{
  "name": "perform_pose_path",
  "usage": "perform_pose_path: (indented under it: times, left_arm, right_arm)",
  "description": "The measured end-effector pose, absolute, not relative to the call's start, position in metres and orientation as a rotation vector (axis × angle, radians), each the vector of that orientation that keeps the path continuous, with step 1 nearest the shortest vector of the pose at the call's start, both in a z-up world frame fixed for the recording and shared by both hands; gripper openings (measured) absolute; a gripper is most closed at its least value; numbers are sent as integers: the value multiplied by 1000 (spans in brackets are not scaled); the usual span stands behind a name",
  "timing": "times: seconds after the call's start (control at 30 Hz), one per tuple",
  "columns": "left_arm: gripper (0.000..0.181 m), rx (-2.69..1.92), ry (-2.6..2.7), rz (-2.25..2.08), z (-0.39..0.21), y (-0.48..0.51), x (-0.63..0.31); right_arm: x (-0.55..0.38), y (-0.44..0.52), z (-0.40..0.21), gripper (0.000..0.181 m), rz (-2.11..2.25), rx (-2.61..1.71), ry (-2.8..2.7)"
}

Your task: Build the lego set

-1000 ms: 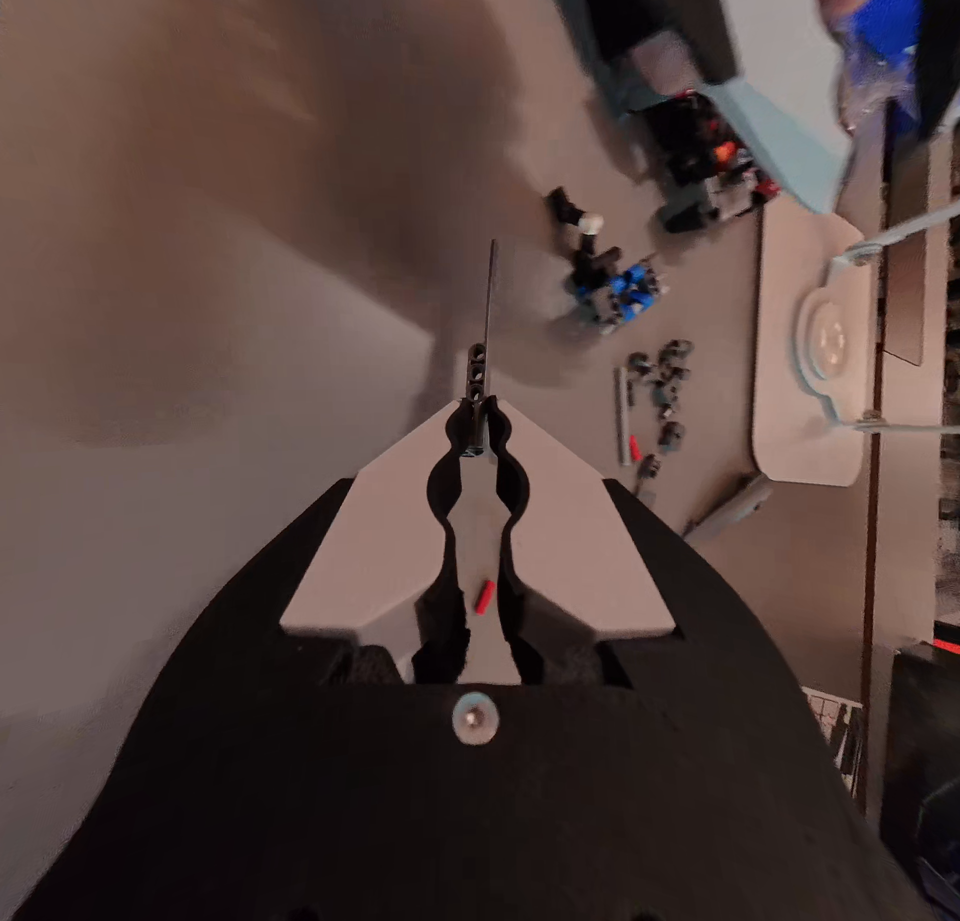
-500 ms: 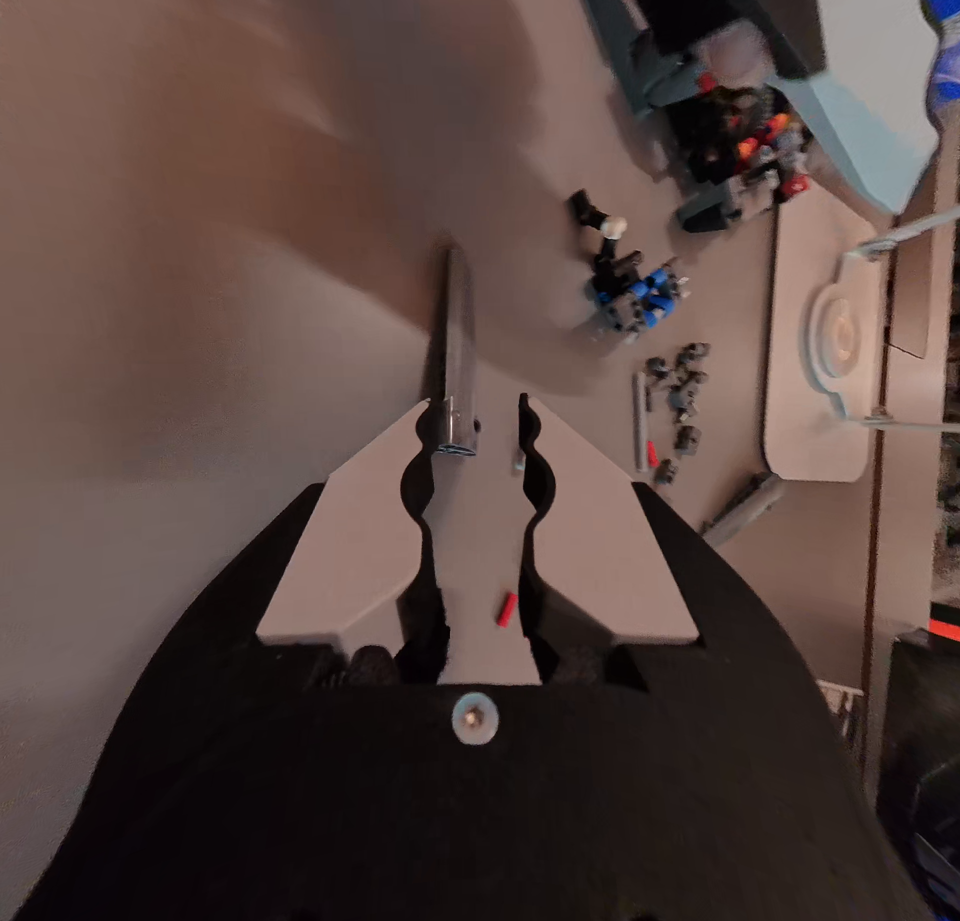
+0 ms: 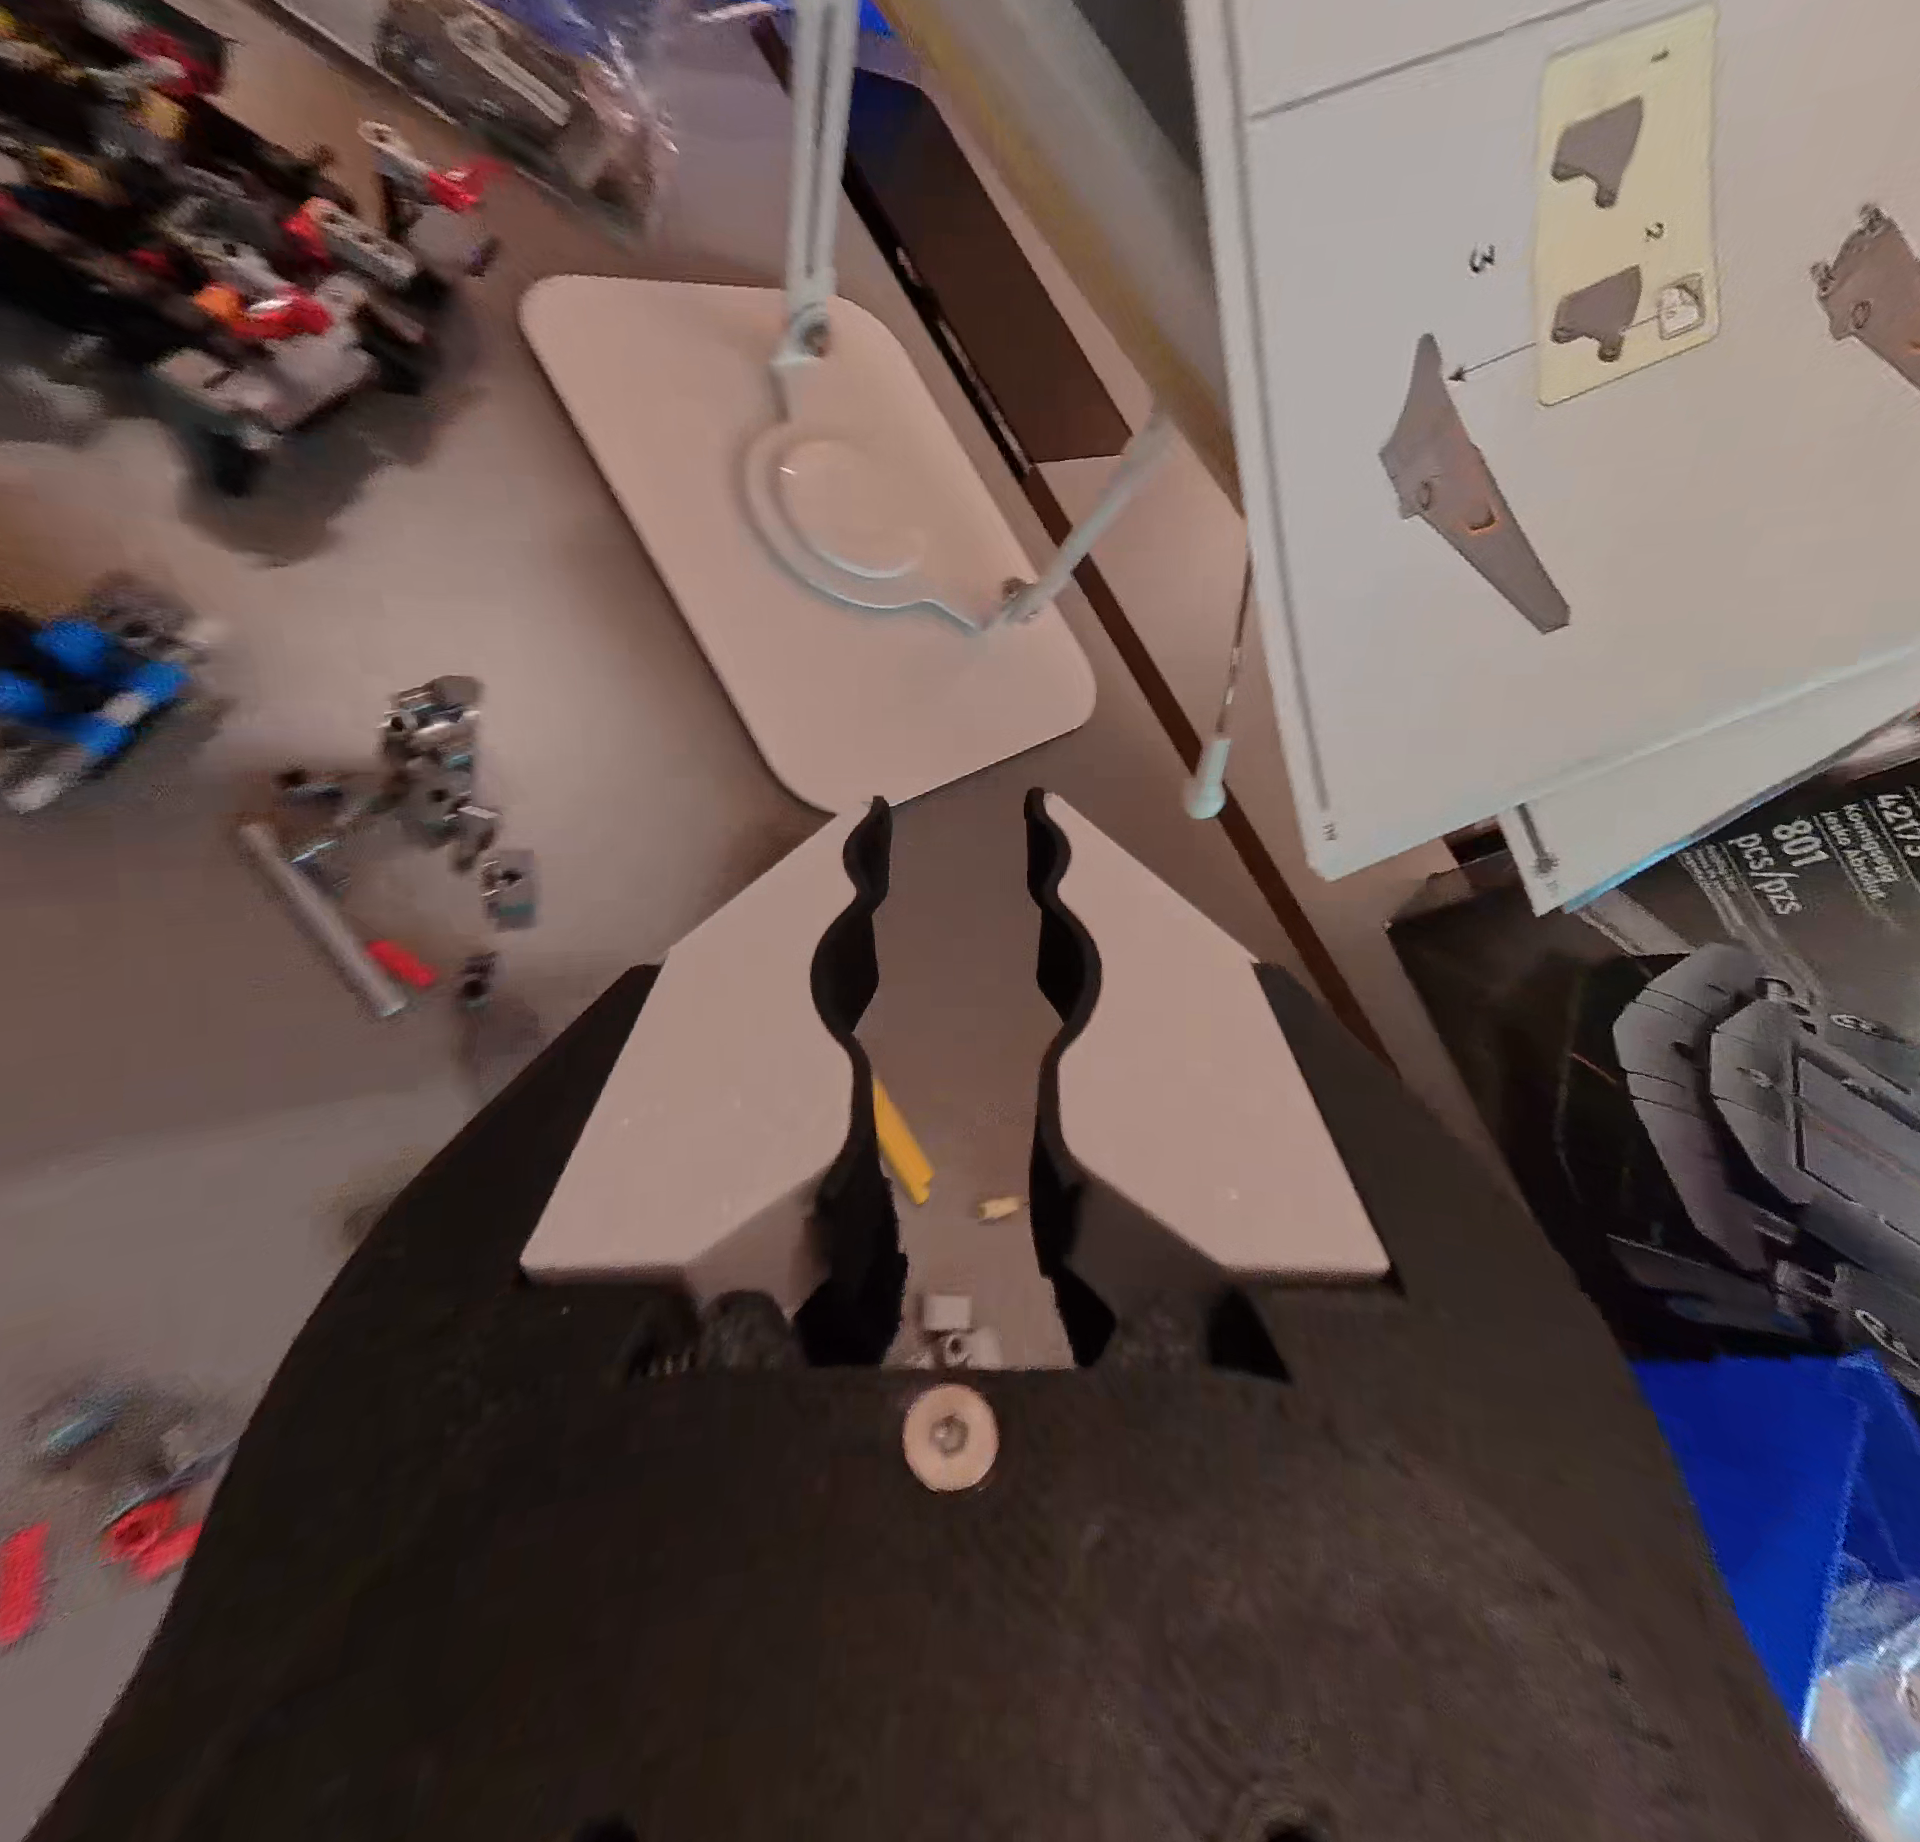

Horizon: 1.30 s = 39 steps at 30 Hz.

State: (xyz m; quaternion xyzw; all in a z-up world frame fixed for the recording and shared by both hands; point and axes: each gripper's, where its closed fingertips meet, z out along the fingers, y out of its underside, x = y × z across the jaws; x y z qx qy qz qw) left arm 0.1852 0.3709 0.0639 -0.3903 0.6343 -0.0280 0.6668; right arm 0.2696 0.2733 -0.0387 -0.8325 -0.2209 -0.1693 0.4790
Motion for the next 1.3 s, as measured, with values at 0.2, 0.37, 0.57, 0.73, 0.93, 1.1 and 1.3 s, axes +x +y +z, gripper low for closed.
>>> perform_pose_path:
  times: [0.2, 0.37, 0.57, 0.73, 0.93, 1.1, 1.3]
  left_arm:
    - [17, -846, 1498, -88, 59, 386, 223]
    - [18, -832, 1585, -88, 52, 382, 236]
    - [18, -868, 1705, -78, 43, 384, 245]
    - [17, -913, 1778, -66, 36, 388, 254]
    - [9, -942, 1792, -70, 32, 389, 263]
    - [7, -940, 1797, -71, 31, 389, 264]
    - [3, -931, 1793, -75, 30, 389, 266]
  right_arm:
    - [292, 299, -46, 25, -452, -2031, -486]
    - [303, 304, -35, 25, -502, -1958, -457]
    - [308, 316, -21, 25, -552, -1899, -457]
    - [315, 329, -24, 5, -603, -1928, -469]
    - [312, 327, -24, 0, -603, -1924, -503]
    - [316, 323, -17, 0, -673, -1932, -551]
    - [330, 319, 2, 0, -919, -1914, -669]
